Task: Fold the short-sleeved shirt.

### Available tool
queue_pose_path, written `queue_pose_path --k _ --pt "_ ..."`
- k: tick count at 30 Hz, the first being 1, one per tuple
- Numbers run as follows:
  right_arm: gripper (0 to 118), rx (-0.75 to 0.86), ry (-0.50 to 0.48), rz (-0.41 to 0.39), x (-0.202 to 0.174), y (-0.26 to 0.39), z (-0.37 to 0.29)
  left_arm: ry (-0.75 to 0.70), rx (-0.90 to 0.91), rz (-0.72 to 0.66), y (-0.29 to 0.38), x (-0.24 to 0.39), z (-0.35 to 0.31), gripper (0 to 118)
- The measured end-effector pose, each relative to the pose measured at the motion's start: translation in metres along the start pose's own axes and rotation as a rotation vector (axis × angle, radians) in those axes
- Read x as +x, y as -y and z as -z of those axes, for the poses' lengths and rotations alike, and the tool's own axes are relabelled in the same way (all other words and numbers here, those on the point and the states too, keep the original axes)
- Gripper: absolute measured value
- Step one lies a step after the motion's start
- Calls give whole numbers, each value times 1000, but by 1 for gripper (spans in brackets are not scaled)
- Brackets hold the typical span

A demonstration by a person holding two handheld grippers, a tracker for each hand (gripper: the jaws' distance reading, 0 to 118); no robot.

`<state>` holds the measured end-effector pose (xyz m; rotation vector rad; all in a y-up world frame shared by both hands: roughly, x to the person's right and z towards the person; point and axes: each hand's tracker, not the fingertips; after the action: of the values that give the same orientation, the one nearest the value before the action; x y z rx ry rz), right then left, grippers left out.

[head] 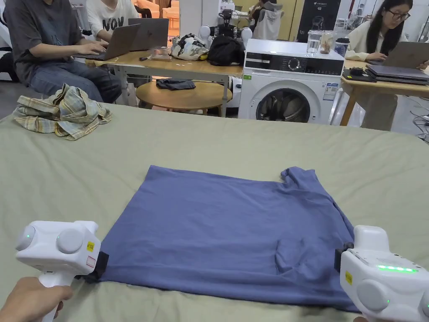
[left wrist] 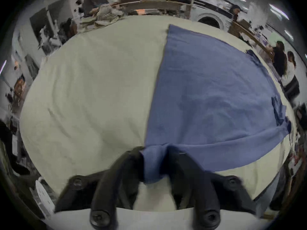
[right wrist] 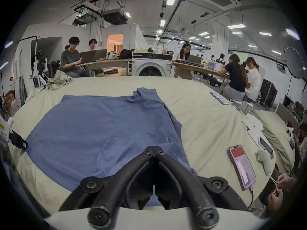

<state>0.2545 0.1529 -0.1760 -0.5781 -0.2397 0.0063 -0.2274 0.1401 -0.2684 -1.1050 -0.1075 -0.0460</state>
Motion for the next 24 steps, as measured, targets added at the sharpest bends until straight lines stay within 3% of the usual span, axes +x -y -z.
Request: queue_pose_path --k 3,4,6,10,15,18,19,20,21,24 --pt "0 -108 -3 9 15 -3 6 5 0 -15 -6 -9 11 0" --pt "9 -114 -8 21 22 -3 7 7 4 -6 -6 -8 10 0" --pt "44 -159 13 2 33 -5 8 15 8 -10 -4 -12 3 0" --pt "58 -276 22 -38 48 2 13 38 12 -32 -2 -15 -1 0" --pt "58 -434 -8 -18 55 33 36 26 21 -24 1 -12 -1 0" --pt "48 -399 -25 7 55 49 39 31 30 -27 3 -15 -2 0" --pt "37 -368 -25 1 55 47 35 37 36 -30 3 -16 -4 0" --pt "16 -374 -55 1 54 46 33 41 41 -32 4 -17 -6 0" --pt "4 -364 -131 43 55 43 32 47 47 -34 4 -19 -8 0" --pt "3 -346 -75 -6 51 34 26 70 95 -47 1 -22 -21 0"
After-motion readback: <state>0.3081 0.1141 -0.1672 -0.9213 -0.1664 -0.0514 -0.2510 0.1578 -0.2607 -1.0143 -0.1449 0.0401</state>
